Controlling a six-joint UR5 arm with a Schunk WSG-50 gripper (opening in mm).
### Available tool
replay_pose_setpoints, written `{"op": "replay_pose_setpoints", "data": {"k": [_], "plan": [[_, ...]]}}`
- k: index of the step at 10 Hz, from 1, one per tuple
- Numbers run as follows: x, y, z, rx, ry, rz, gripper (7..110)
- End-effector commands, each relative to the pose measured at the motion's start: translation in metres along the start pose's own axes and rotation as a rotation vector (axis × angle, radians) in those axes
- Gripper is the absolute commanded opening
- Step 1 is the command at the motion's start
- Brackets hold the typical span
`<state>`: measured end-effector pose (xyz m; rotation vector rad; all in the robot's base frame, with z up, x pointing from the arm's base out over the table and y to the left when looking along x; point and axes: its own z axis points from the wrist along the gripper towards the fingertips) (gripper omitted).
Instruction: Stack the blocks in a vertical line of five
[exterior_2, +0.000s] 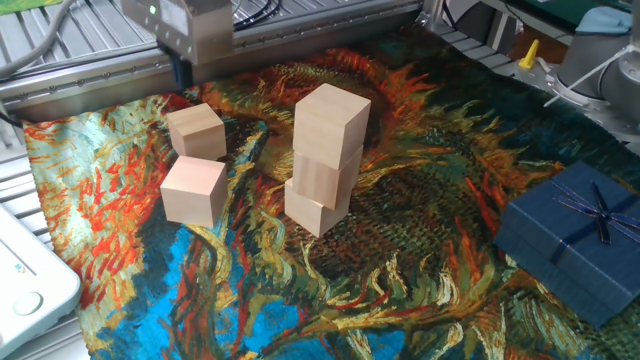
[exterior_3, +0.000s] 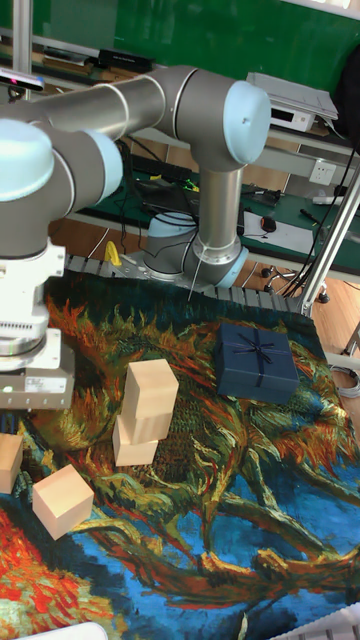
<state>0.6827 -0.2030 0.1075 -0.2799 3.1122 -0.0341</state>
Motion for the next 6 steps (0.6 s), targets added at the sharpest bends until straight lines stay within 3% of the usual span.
{"op": "replay_pose_setpoints", "data": {"k": [1, 3, 4, 6], "plan": [[-0.007, 0.008, 0.007, -0.067, -0.065, -0.009, 22], [-0.015, 0.017, 0.010, -0.092, -0.069, -0.037, 22], [-0.024, 0.015, 0.011, -0.070, -0.080, -0.119, 44], [-0.041, 0.025, 0.011, -0.074, -0.122, -0.268, 44]]}}
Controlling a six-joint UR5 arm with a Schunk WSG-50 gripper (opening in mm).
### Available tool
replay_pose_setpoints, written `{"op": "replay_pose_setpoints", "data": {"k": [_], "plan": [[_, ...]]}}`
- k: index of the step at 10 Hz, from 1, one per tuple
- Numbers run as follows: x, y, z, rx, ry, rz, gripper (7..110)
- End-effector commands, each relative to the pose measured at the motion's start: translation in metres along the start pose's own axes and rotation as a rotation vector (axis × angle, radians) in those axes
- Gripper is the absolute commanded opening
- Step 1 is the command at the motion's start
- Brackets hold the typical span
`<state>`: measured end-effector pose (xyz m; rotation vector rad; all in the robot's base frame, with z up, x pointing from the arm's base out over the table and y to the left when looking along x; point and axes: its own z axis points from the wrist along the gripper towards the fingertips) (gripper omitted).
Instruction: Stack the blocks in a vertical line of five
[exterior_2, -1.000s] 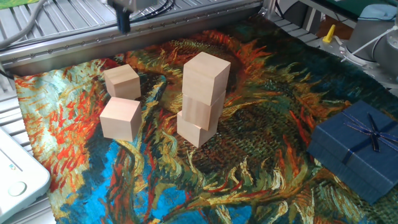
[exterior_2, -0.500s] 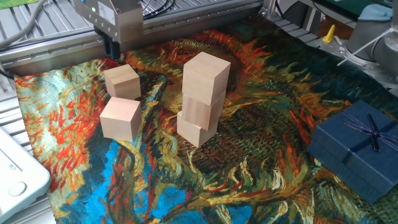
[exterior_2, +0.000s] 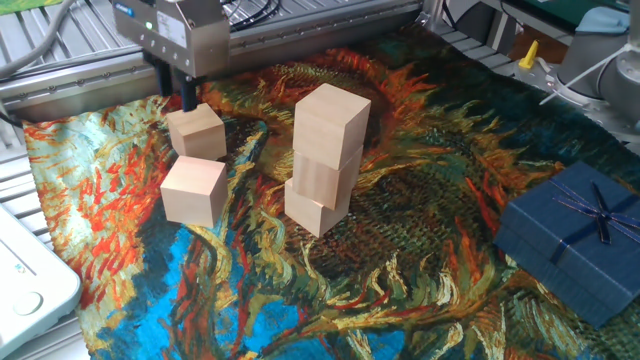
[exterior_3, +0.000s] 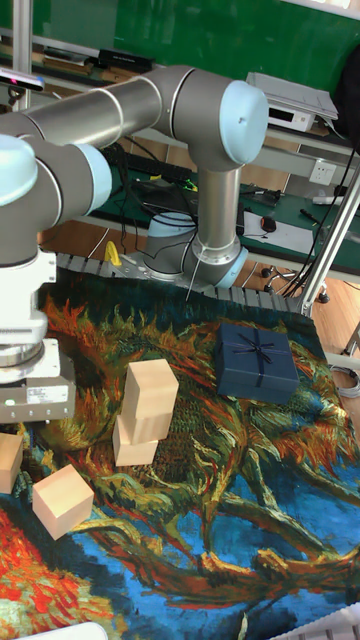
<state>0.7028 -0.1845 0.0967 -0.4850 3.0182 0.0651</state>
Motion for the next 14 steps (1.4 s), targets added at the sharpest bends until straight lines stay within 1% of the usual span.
{"op": "replay_pose_setpoints", "data": {"k": [1, 2, 3, 4, 5, 7, 8, 9, 11, 12, 14], "plan": [[-0.025, 0.013, 0.005, -0.029, -0.039, -0.172, 44], [-0.033, 0.026, 0.008, -0.057, -0.034, -0.243, 88], [-0.038, 0.031, 0.011, -0.048, -0.029, -0.264, 88], [-0.039, 0.035, 0.014, -0.050, -0.026, -0.254, 88], [-0.037, 0.042, 0.019, -0.069, -0.015, -0.256, 88], [-0.035, 0.042, 0.021, -0.047, 0.027, -0.295, 88], [-0.035, 0.044, 0.024, -0.039, 0.036, -0.300, 88], [-0.034, 0.051, 0.028, -0.046, 0.042, -0.309, 88], [-0.031, 0.060, 0.034, -0.045, 0.053, -0.301, 88], [-0.028, 0.060, 0.037, -0.040, 0.070, -0.306, 88], [-0.022, 0.063, 0.043, -0.052, 0.090, -0.344, 88]]}}
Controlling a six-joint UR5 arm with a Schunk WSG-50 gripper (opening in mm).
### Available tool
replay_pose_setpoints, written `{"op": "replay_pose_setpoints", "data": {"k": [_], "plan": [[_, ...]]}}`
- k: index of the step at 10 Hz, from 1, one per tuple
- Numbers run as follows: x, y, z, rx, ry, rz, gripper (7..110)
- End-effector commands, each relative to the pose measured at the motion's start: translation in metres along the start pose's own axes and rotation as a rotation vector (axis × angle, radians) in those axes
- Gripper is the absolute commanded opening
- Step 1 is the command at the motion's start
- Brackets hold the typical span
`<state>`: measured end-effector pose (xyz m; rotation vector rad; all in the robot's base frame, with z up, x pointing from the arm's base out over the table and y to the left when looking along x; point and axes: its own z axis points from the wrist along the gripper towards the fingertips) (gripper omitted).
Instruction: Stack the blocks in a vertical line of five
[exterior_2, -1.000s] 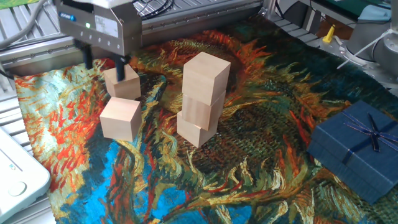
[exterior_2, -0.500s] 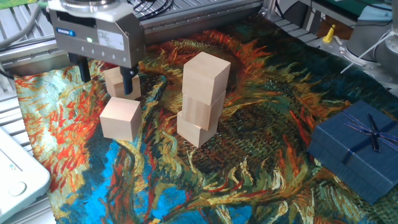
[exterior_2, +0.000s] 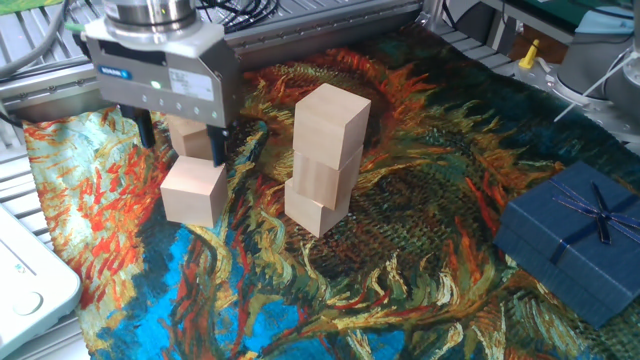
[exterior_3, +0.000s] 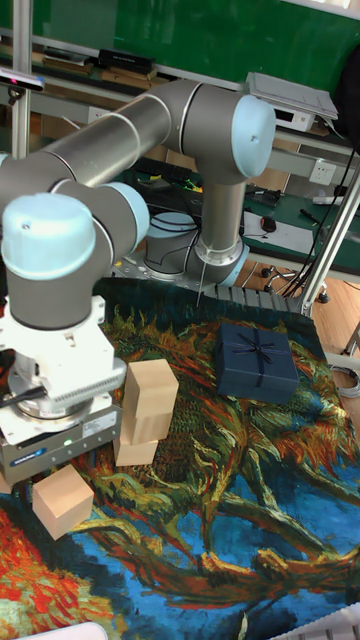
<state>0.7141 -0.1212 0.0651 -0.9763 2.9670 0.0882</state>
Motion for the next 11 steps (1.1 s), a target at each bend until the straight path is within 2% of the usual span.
{"op": "replay_pose_setpoints", "data": {"k": [1, 4, 11], "plan": [[0.006, 0.009, 0.009, -0.017, 0.033, -0.044, 88], [0.011, 0.011, 0.017, -0.022, 0.043, -0.082, 88], [0.005, 0.004, 0.035, -0.005, 0.026, -0.099, 88]]}}
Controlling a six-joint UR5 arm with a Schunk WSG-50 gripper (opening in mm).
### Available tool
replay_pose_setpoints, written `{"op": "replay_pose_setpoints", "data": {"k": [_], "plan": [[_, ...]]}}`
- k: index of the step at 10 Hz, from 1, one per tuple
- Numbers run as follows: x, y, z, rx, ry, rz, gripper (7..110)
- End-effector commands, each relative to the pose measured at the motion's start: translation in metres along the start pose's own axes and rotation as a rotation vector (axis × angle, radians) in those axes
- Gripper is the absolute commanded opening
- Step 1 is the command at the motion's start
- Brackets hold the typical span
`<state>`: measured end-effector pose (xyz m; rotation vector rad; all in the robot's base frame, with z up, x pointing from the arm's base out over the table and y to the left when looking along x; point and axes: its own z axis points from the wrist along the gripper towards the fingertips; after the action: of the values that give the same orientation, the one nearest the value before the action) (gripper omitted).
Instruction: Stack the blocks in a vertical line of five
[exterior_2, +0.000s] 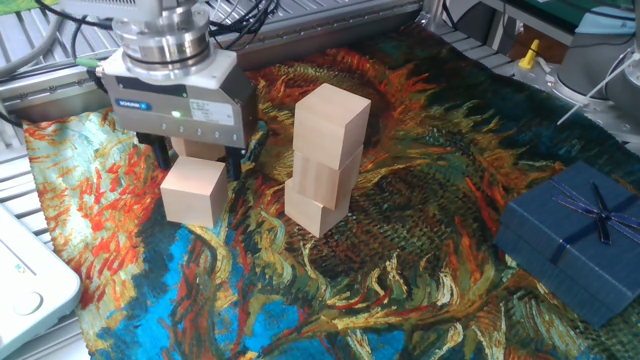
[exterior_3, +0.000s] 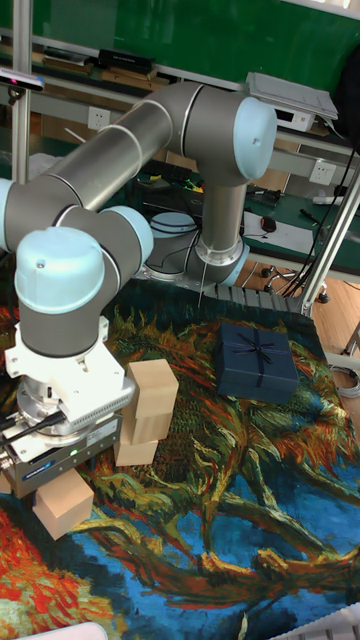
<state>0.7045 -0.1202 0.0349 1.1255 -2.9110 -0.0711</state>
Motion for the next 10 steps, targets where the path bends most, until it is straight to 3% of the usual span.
{"op": "replay_pose_setpoints", "data": {"k": [1, 5, 10], "plan": [[-0.006, 0.000, 0.007, -0.004, -0.020, 0.004, 88], [-0.012, 0.002, 0.010, -0.014, -0.037, 0.030, 88], [-0.014, -0.003, 0.019, 0.005, -0.043, 0.037, 88]]}}
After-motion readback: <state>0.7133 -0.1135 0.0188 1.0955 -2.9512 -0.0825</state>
